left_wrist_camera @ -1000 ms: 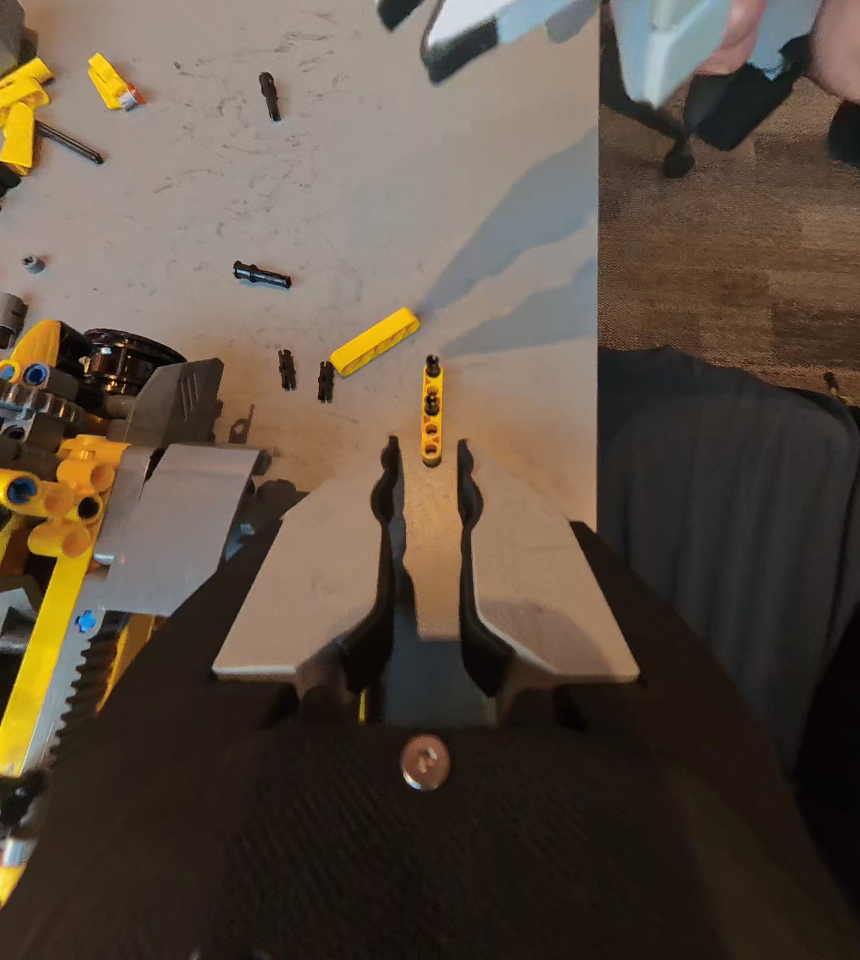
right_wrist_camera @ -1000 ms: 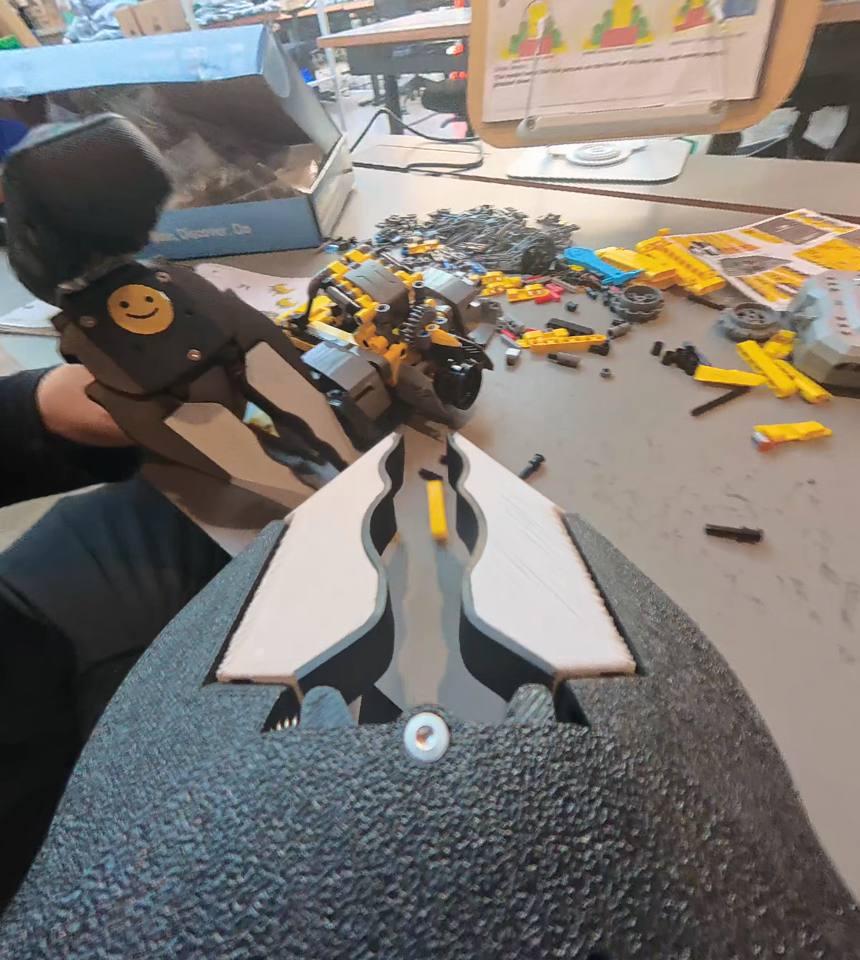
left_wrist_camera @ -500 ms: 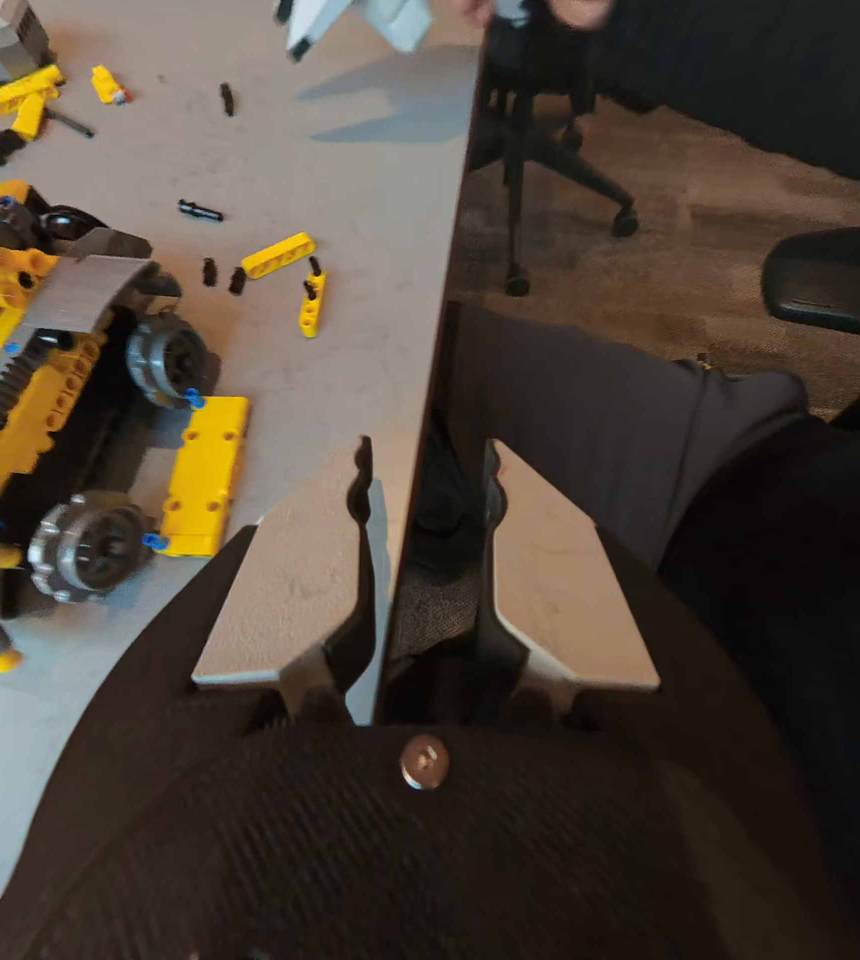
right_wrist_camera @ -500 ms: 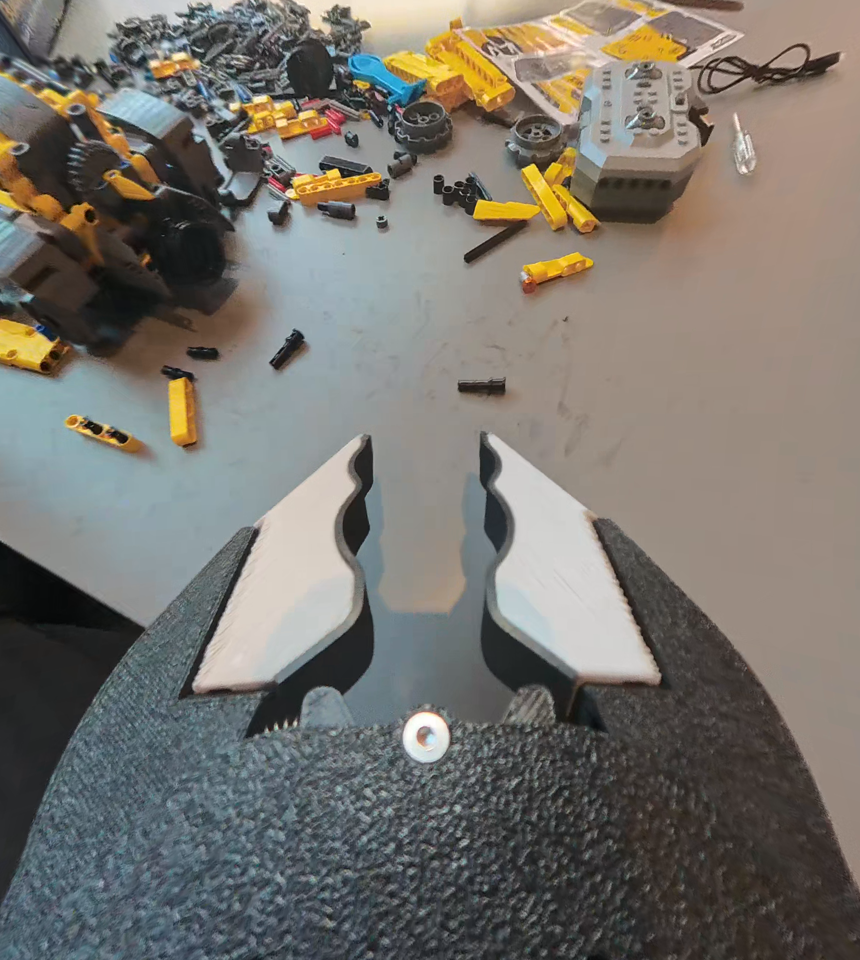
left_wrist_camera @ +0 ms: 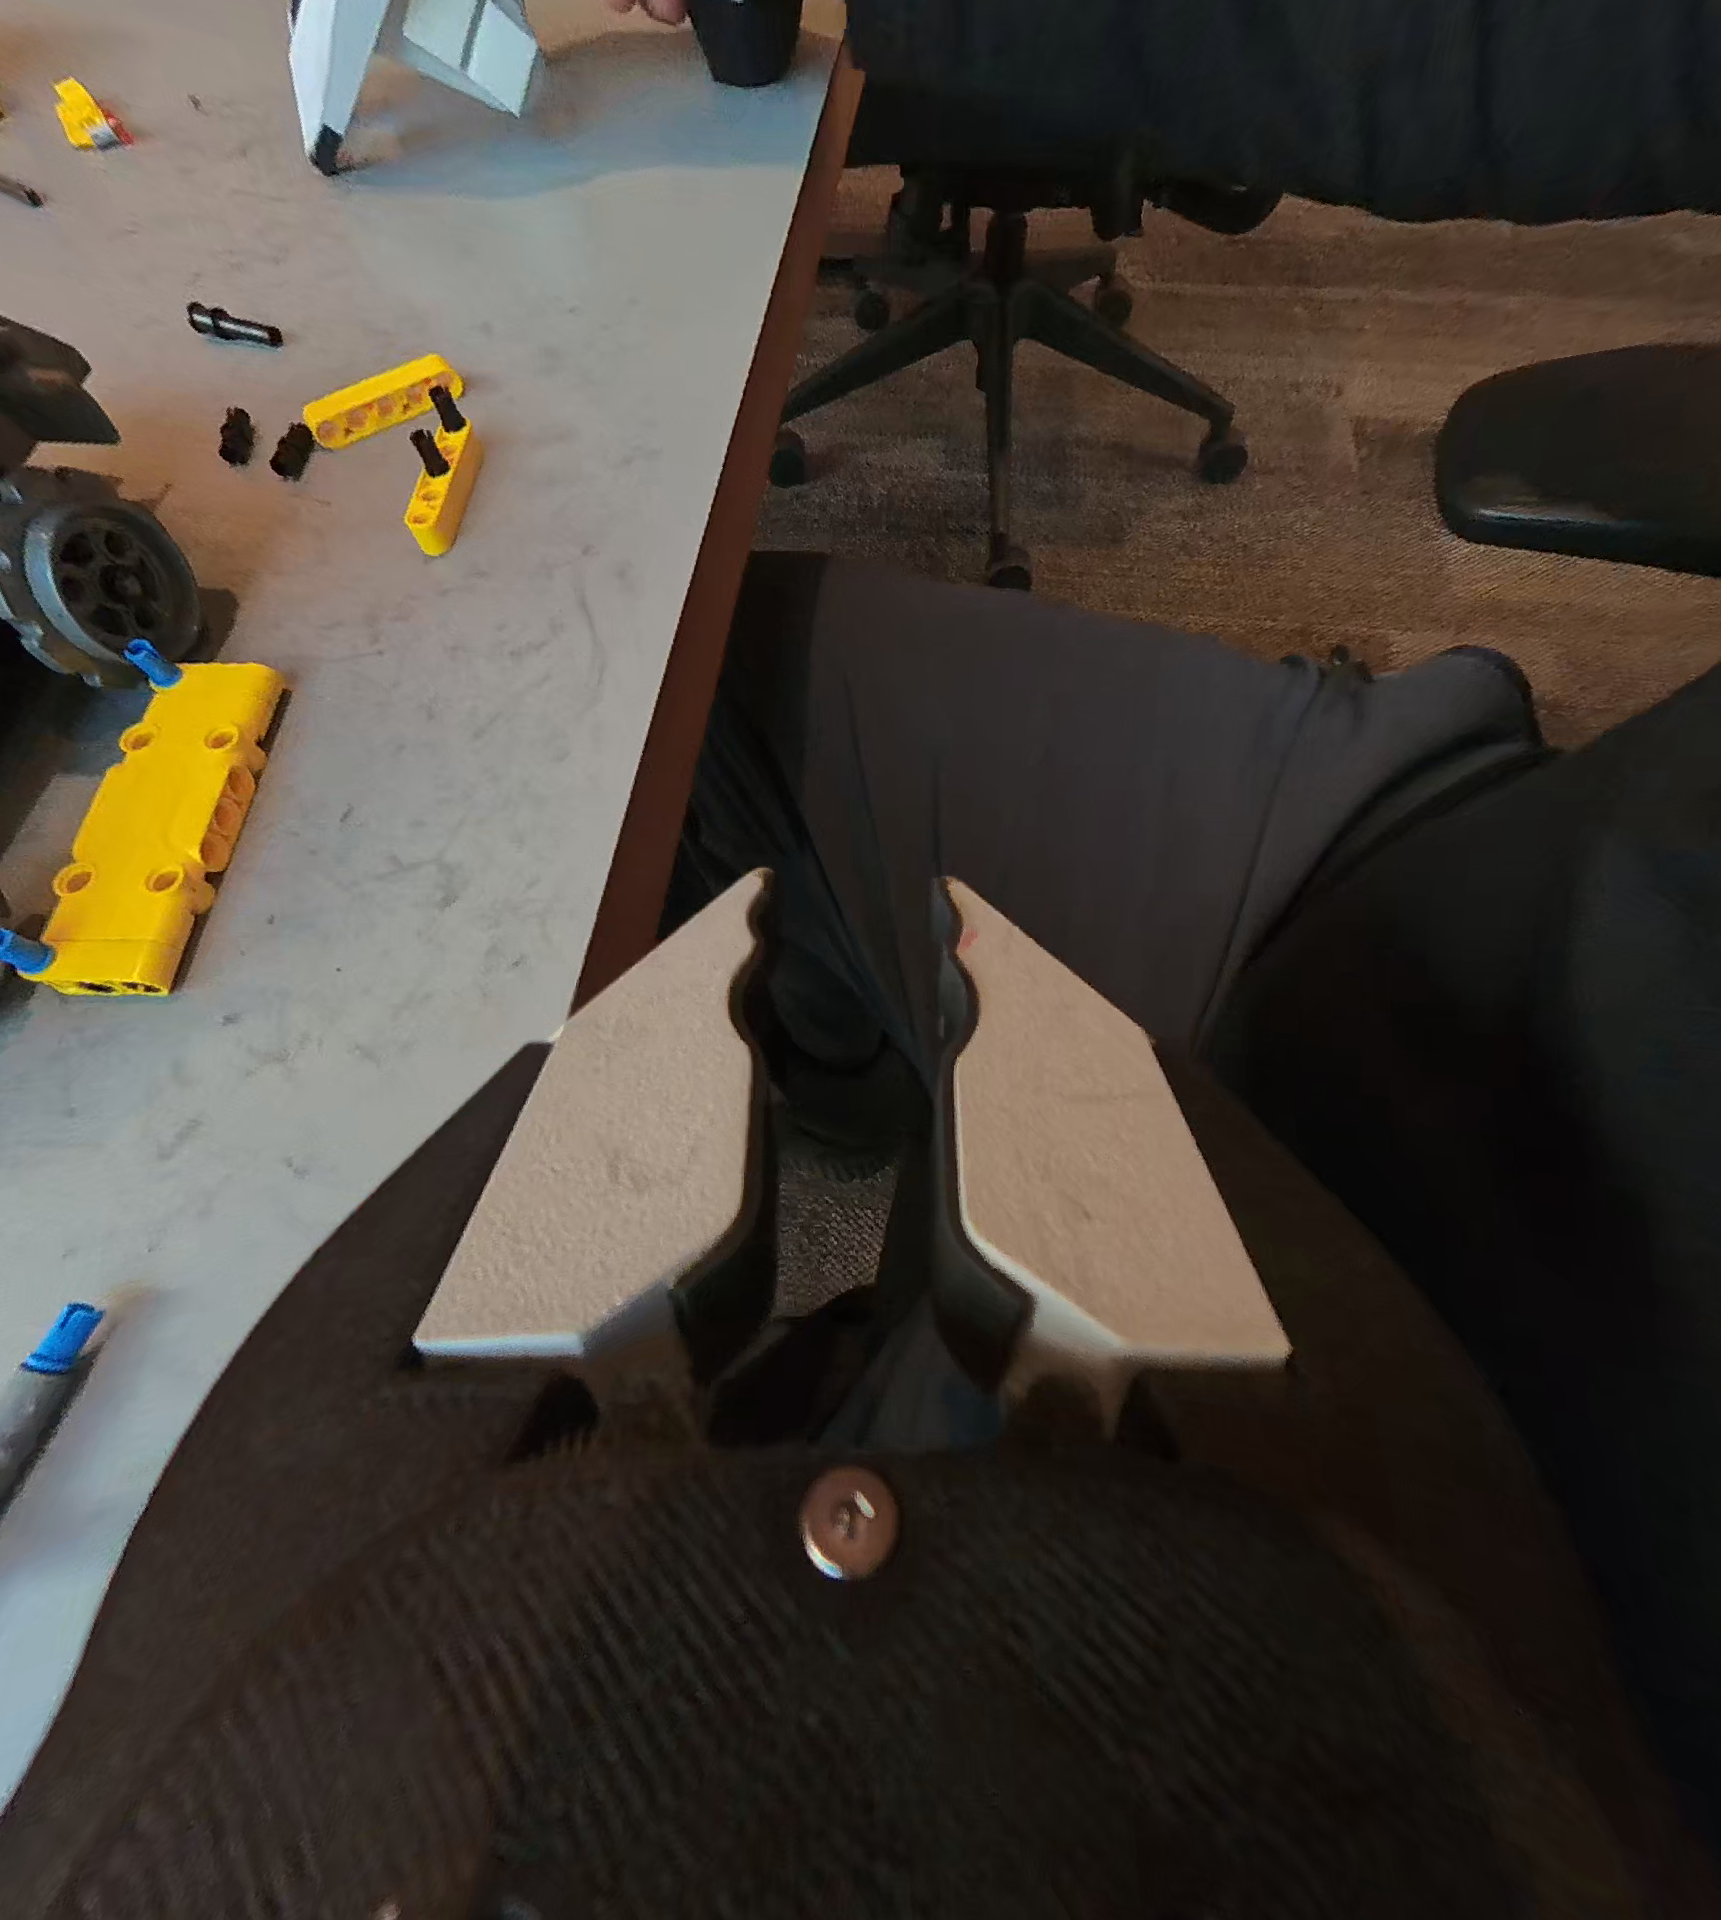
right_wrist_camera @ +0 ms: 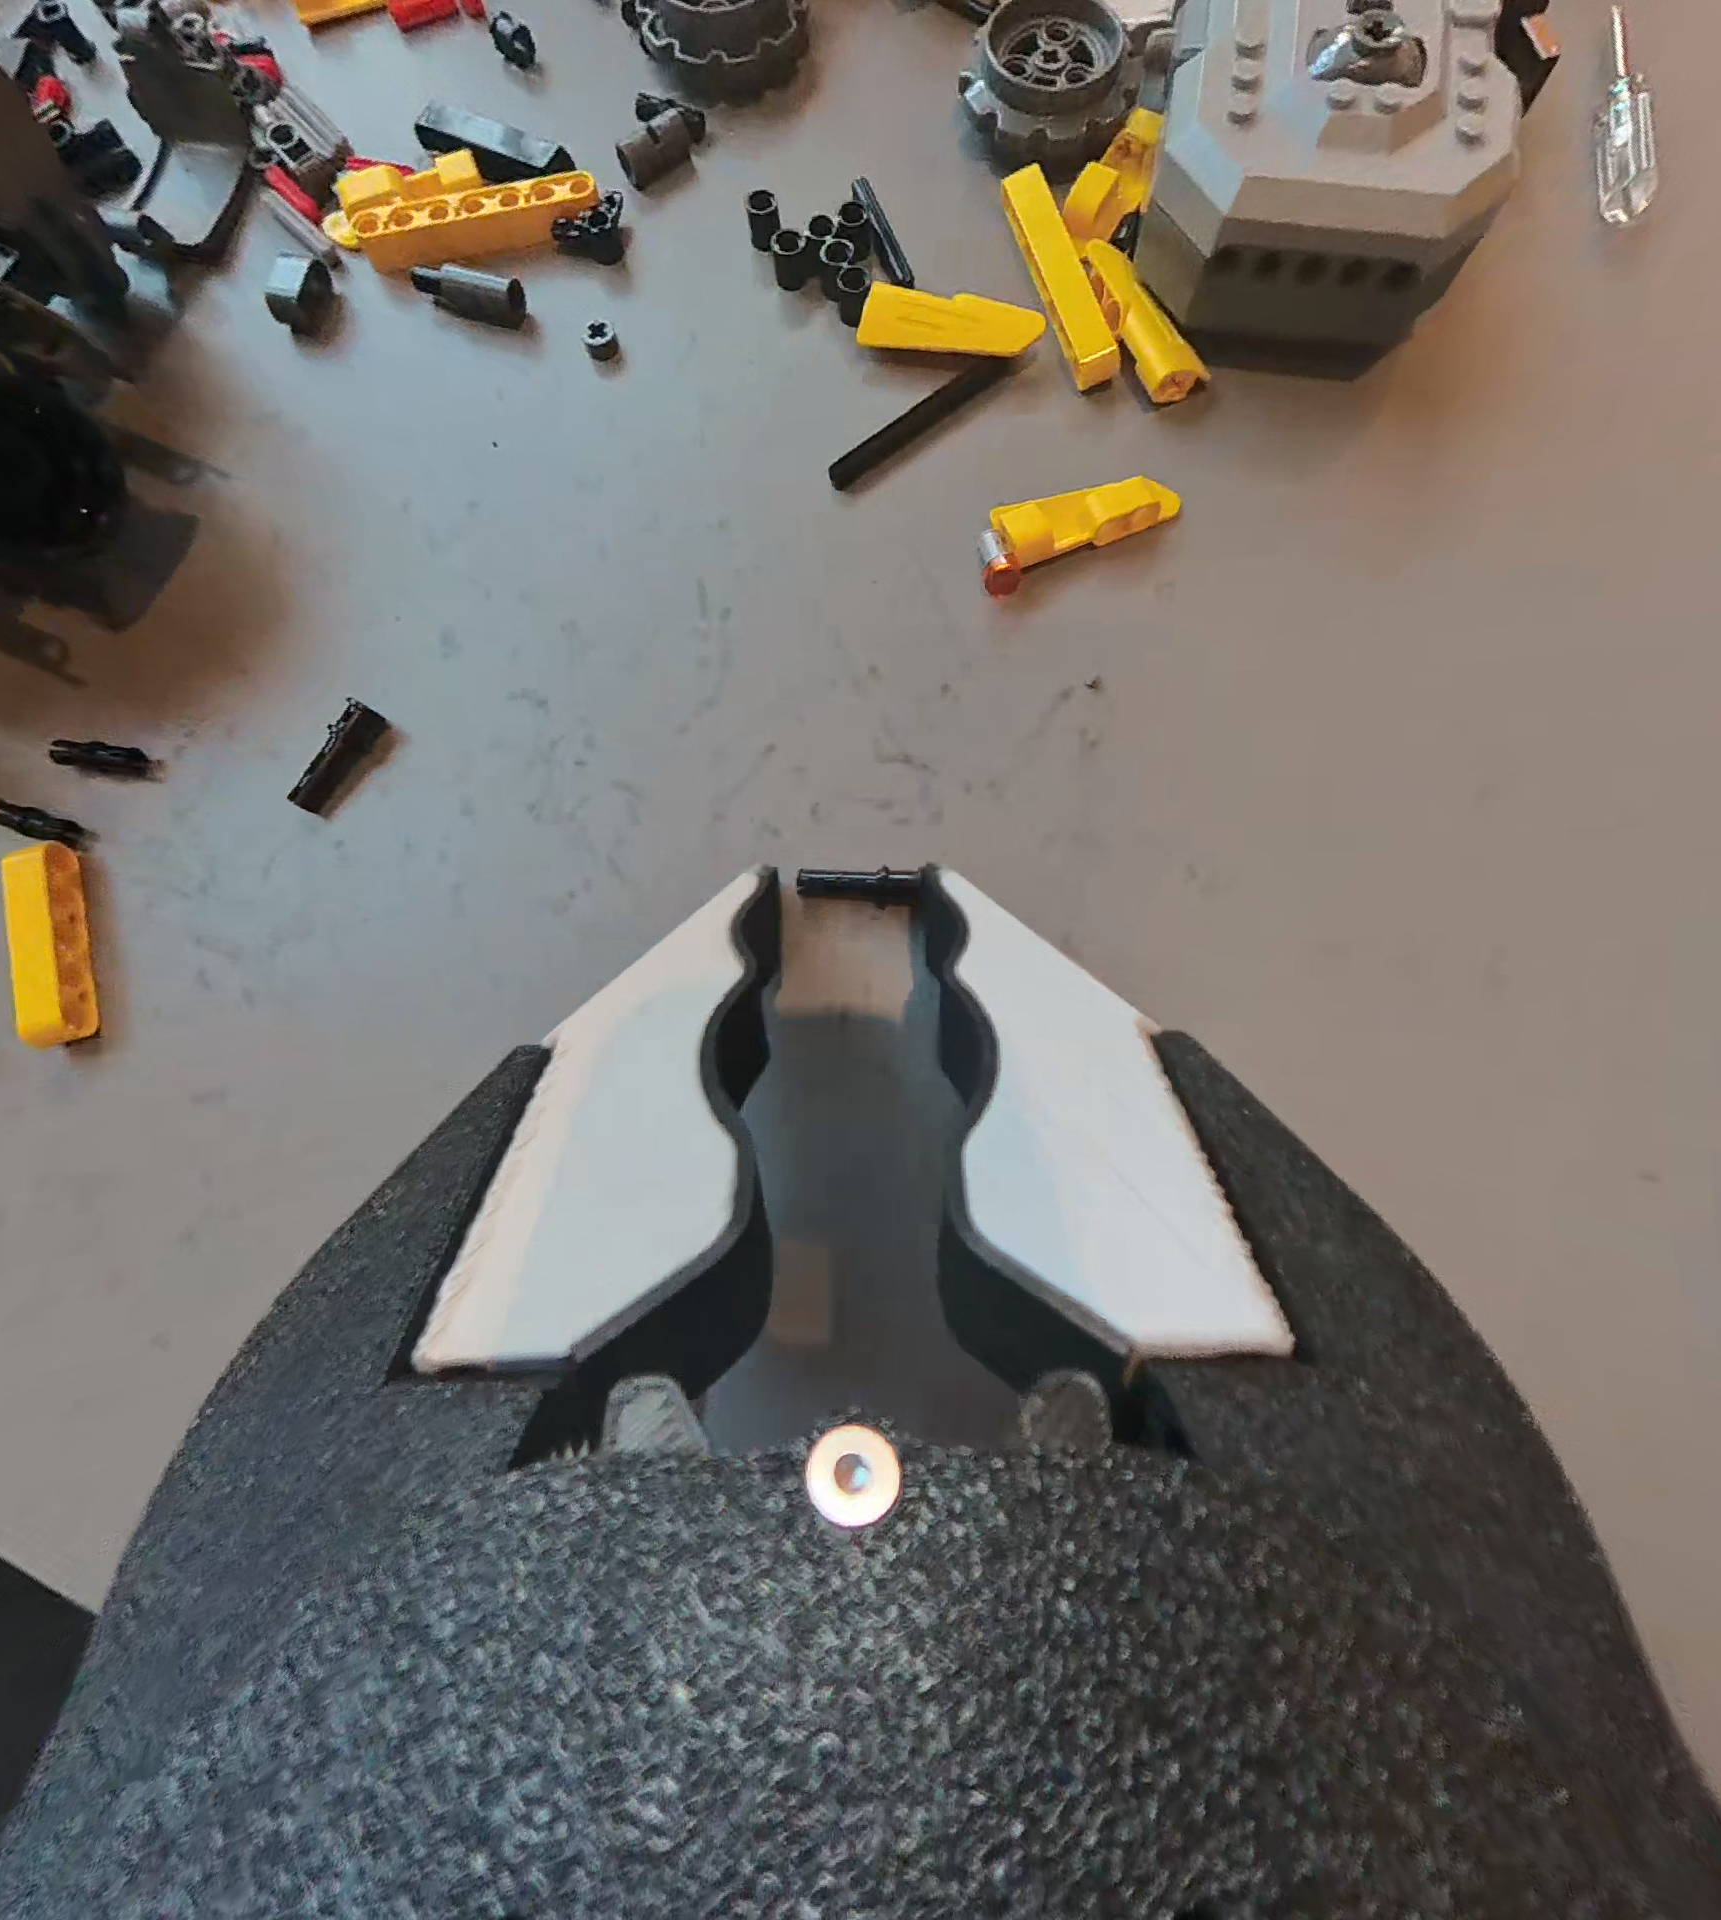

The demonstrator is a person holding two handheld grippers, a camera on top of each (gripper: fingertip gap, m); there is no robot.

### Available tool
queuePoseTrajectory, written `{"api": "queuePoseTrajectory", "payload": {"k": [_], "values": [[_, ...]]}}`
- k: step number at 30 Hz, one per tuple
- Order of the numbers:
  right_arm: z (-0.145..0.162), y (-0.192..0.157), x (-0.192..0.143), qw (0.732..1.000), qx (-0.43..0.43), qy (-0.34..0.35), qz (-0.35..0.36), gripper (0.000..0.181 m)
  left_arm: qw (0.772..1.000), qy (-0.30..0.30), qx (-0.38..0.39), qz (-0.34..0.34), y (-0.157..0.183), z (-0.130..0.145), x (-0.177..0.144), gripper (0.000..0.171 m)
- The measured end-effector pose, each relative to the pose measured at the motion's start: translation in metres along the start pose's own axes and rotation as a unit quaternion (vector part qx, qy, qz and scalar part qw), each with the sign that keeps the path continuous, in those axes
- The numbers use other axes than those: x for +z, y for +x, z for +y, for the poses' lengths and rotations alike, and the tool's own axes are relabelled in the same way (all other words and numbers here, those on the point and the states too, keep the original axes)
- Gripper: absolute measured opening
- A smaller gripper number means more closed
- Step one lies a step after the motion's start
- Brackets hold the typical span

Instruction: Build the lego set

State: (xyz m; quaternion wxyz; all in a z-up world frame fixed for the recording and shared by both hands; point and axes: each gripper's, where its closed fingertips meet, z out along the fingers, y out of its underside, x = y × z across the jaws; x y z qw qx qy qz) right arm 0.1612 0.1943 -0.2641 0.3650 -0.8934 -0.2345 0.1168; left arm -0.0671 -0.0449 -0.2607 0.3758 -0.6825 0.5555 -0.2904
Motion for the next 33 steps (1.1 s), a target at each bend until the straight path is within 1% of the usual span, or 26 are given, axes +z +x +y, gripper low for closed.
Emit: {"api": "queuePoseTrajectory", "payload": {"k": [1, 4, 6, 8, 12, 16, 19, 22, 28, 33], "values": [[0.0, -0.002, 0.0, 1.0, -0.005, 0.001, 0.0, 0.024, 1.0, 0.001, -0.003, 0.004, 0.0, 0.001, 0.001, 0.024], [-0.001, -0.003, 0.0, 1.0, -0.018, 0.001, 0.017, 0.024, 1.0, 0.005, -0.015, 0.016, 0.0, 0.004, 0.001, 0.024], [-0.002, -0.012, -0.002, 1.0, -0.026, 0.009, 0.012, 0.023, 1.0, 0.009, -0.021, 0.017, -0.003, 0.005, 0.001, 0.023], [-0.009, -0.029, -0.009, 0.998, -0.041, 0.037, 0.0, 0.023, 0.999, 0.014, -0.027, 0.01, -0.008, 0.004, 0.0, 0.023], [-0.024, -0.084, -0.03, 0.99, -0.103, 0.097, -0.024, 0.024, 0.999, 0.02, -0.041, -0.008, -0.017, 0.005, -0.005, 0.023], [-0.036, -0.133, -0.045, 0.979, -0.156, 0.127, -0.022, 0.024, 0.998, 0.034, -0.043, -0.016, -0.021, 0.002, -0.011, 0.024], [-0.048, -0.163, -0.057, 0.968, -0.194, 0.159, -0.016, 0.023, 0.998, 0.041, -0.045, -0.015, -0.021, 0.0, -0.013, 0.024], [-0.054, -0.187, -0.066, 0.958, -0.22, 0.184, -0.013, 0.023, 0.998, 0.045, -0.044, -0.016, -0.019, -0.001, -0.014, 0.023], [-0.048, -0.22, -0.07, 0.948, -0.242, 0.202, -0.028, 0.023, 0.998, 0.032, -0.037, -0.034, -0.021, 0.009, -0.017, 0.022], [-0.044, -0.25, -0.079, 0.934, -0.274, 0.223, -0.047, 0.023, 0.997, 0.039, -0.033, -0.061, -0.024, 0.008, -0.031, 0.019]]}}
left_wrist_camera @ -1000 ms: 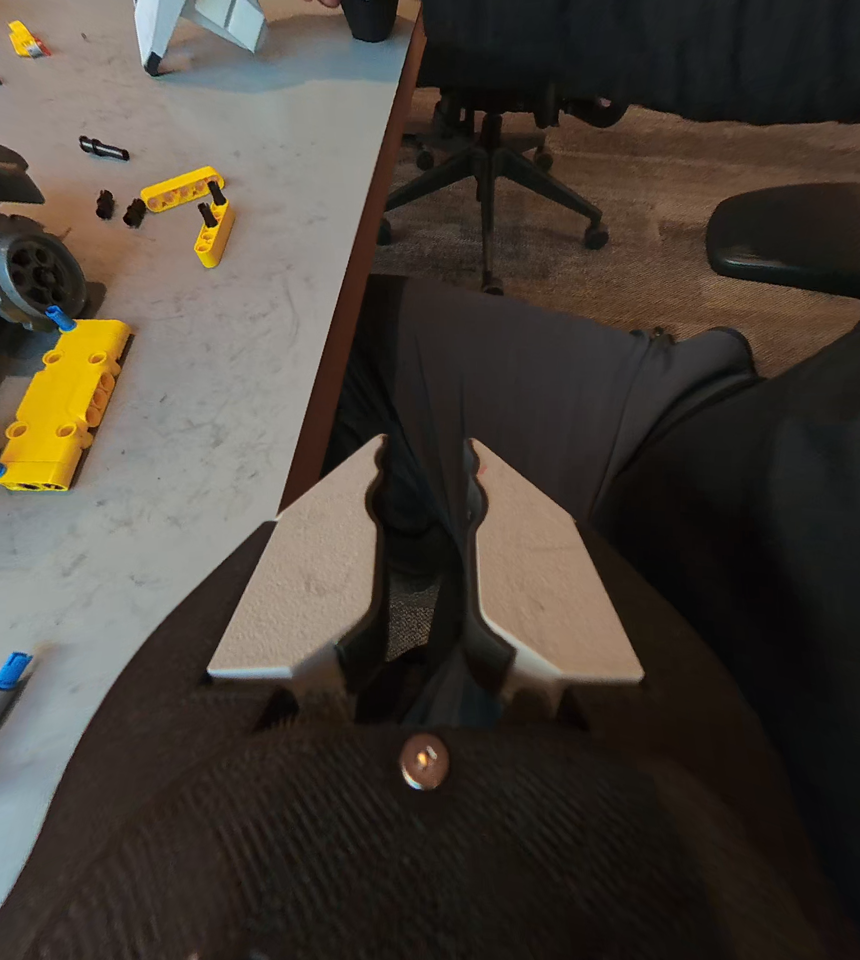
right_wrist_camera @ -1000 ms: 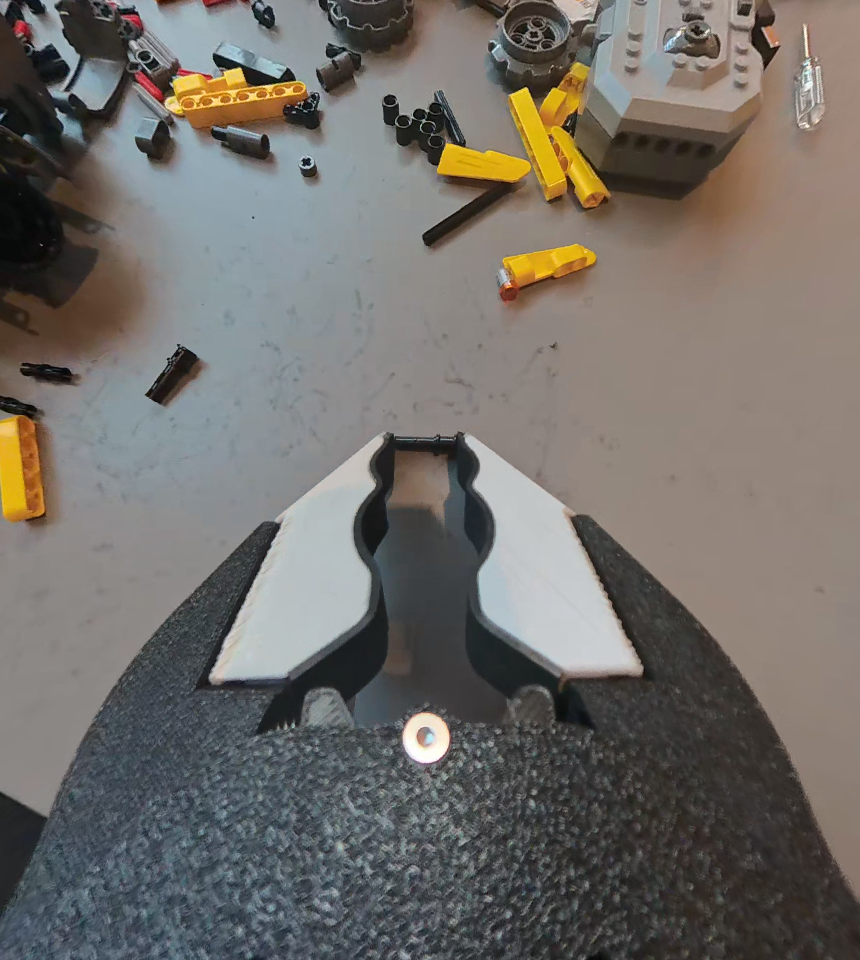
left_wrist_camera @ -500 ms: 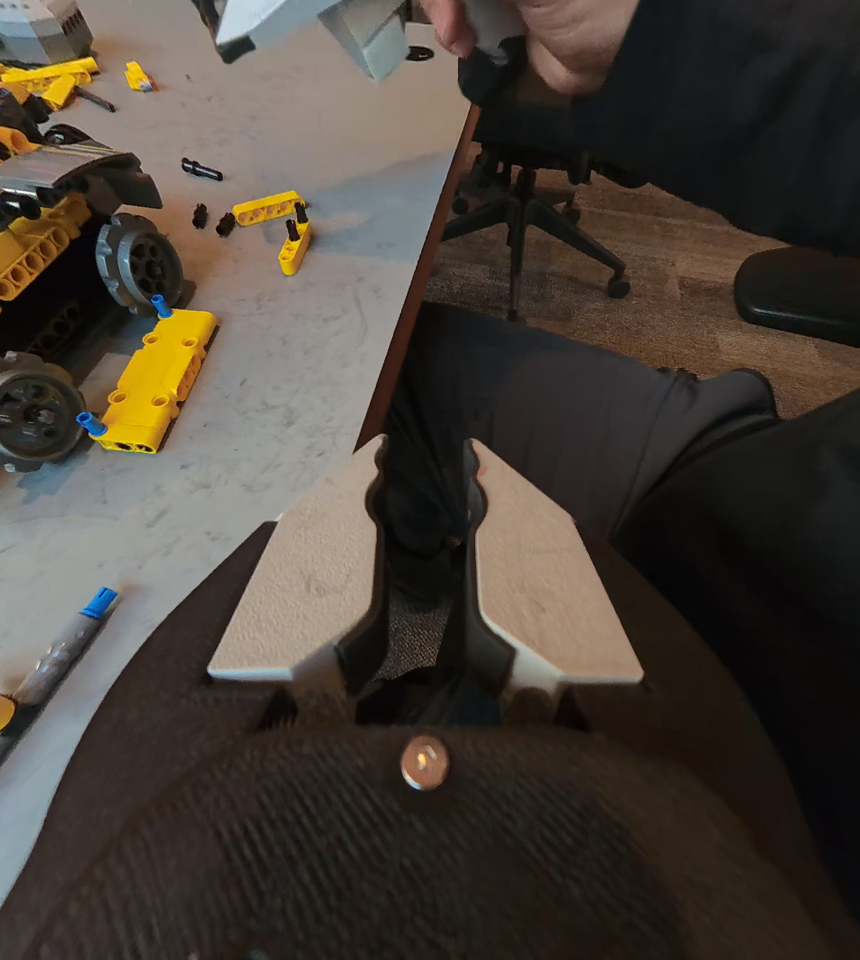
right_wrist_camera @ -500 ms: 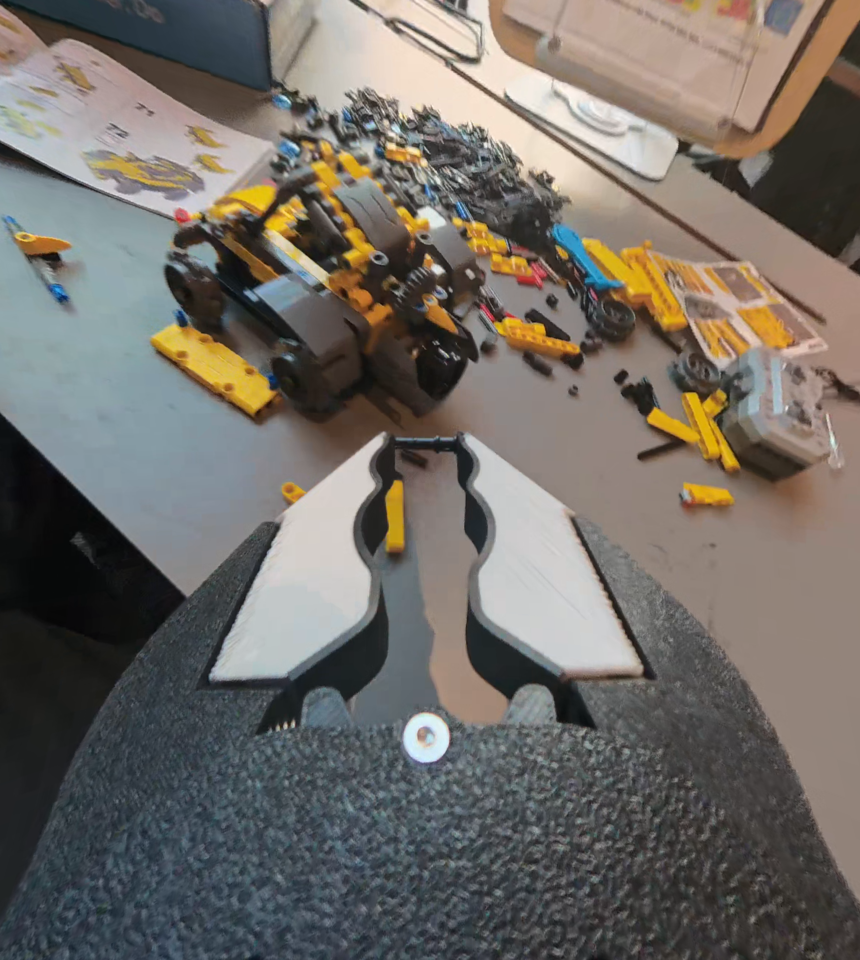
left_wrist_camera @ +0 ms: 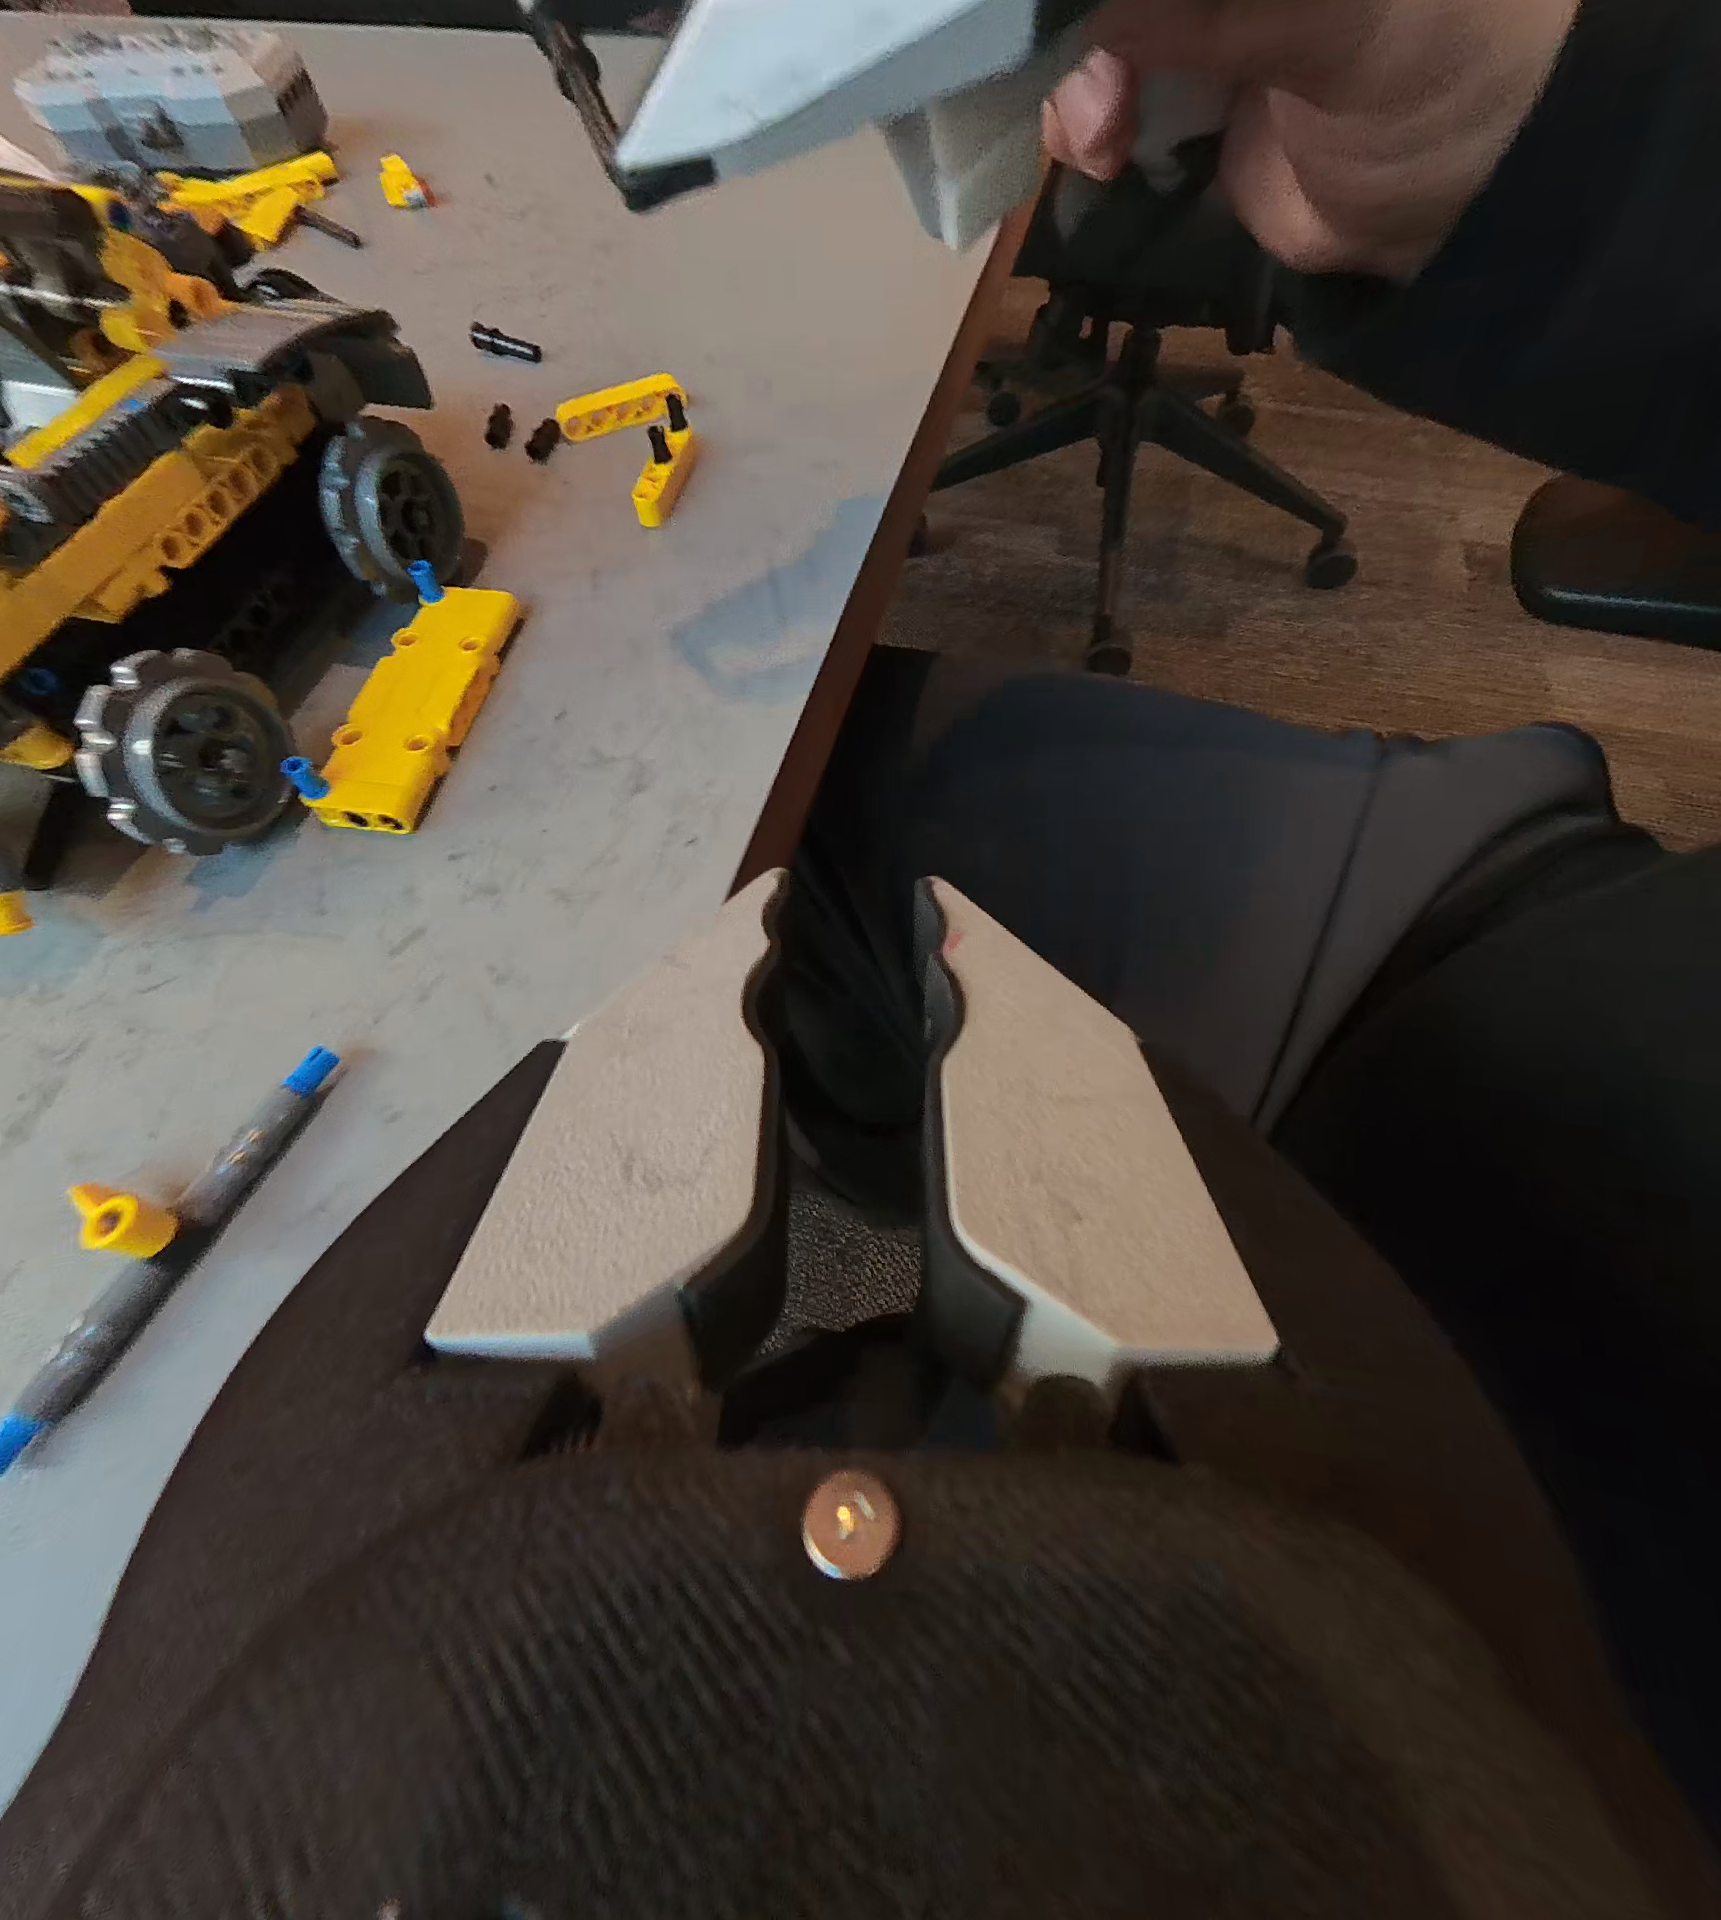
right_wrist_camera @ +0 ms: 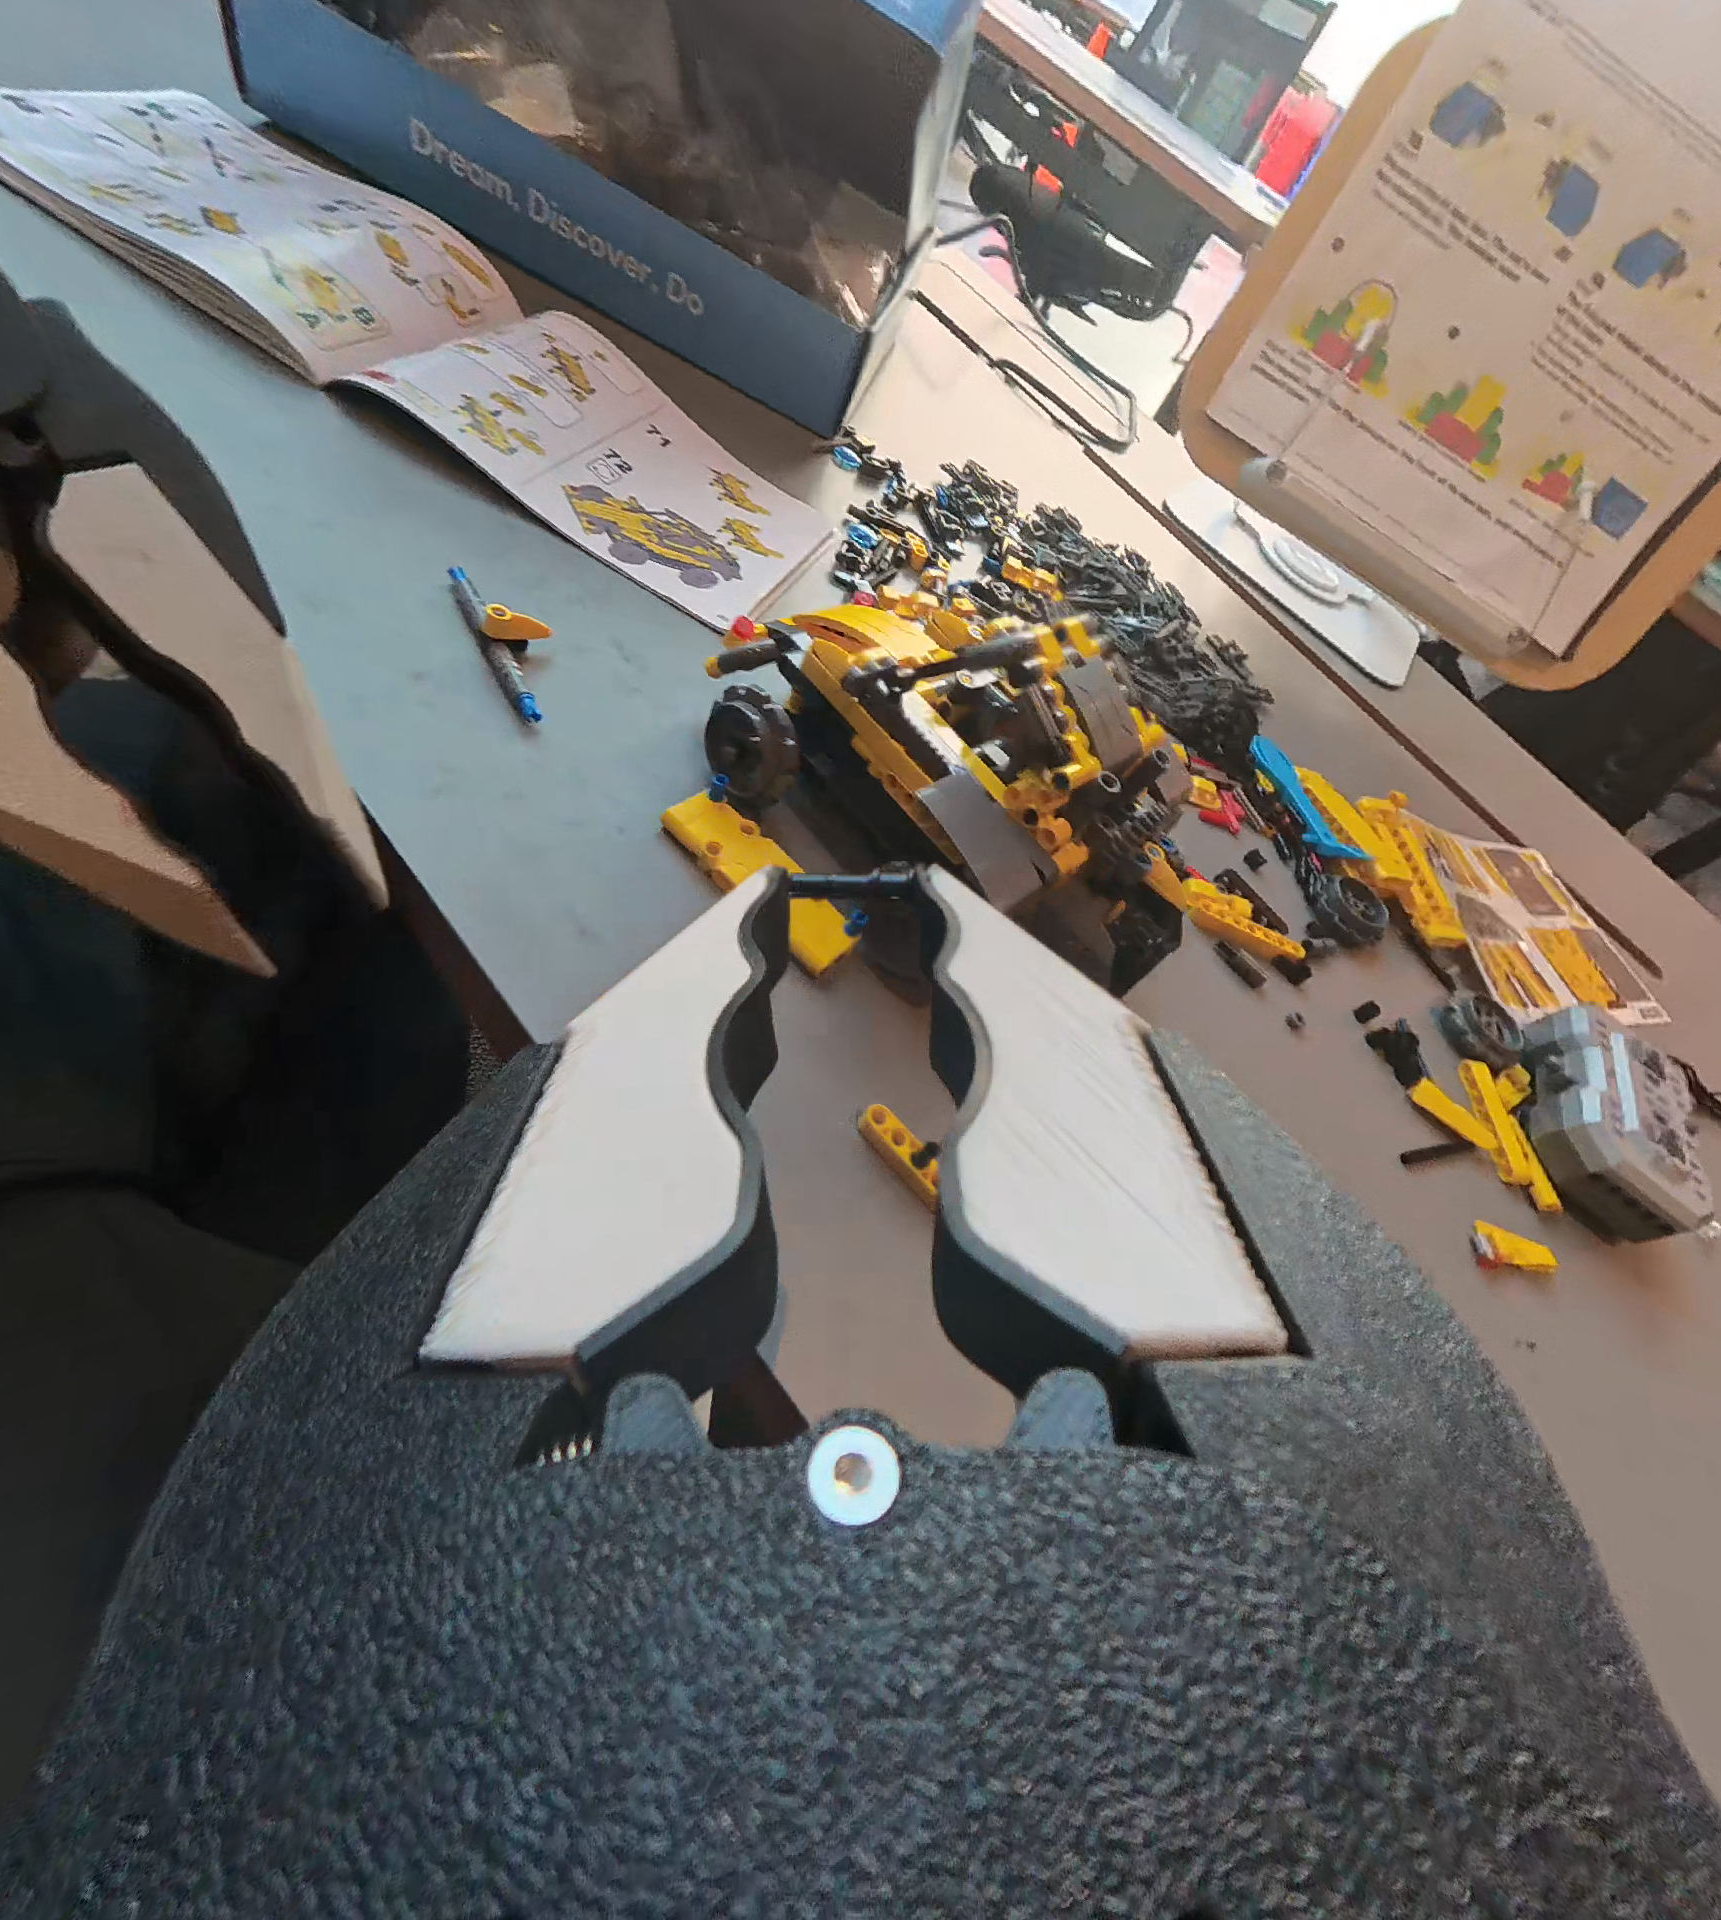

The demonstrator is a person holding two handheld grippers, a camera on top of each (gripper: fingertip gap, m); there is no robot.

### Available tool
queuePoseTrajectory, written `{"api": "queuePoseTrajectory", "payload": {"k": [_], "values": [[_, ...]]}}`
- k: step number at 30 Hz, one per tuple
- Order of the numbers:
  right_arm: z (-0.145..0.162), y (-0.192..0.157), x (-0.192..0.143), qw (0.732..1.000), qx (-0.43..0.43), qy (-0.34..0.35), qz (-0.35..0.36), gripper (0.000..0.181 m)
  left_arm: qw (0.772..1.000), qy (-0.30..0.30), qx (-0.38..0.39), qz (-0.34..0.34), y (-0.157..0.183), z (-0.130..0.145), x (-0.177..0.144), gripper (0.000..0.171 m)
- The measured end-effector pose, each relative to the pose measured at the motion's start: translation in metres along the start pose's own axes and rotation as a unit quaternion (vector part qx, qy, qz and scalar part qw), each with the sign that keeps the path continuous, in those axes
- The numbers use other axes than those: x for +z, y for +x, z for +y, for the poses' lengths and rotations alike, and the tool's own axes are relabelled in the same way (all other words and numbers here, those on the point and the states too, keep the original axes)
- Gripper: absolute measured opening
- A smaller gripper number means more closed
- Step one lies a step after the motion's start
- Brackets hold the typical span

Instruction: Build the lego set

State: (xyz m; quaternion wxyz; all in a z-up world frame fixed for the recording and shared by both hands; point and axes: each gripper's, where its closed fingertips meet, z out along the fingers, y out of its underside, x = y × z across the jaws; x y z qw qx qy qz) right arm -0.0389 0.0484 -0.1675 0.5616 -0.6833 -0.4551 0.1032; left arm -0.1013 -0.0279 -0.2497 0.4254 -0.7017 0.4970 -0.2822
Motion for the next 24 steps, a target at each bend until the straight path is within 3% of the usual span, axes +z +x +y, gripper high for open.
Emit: {"api": "queuePoseTrajectory", "payload": {"k": [3, 9, 14, 18, 21, 24], "values": [[-0.006, -0.016, 0.002, 0.999, -0.037, -0.006, -0.014, 0.024, 0.999, 0.023, -0.01, -0.025, -0.013, -0.009, -0.016, 0.003], [-0.016, -0.036, 0.009, 0.997, -0.072, 0.013, -0.038, 0.024, 0.991, 0.043, -0.116, -0.049, -0.046, -0.017, -0.038, 0.006], [-0.032, -0.052, 0.012, 0.992, -0.111, 0.037, -0.051, 0.024, 0.978, 0.061, -0.201, 0.013, -0.056, -0.043, -0.041, 0.013], [-0.035, -0.063, 0.016, 0.987, -0.147, 0.036, -0.054, 0.024, 0.956, 0.065, -0.261, 0.118, -0.042, -0.065, -0.029, 0.021], [-0.032, -0.066, 0.018, 0.983, -0.174, 0.029, -0.048, 0.024, 0.931, 0.077, -0.298, 0.198, -0.028, -0.077, -0.025, 0.02], [-0.032, -0.069, 0.016, 0.981, -0.186, 0.032, -0.045, 0.024, 0.918, 0.061, -0.312, 0.236, -0.019, -0.076, -0.018, 0.01]]}}
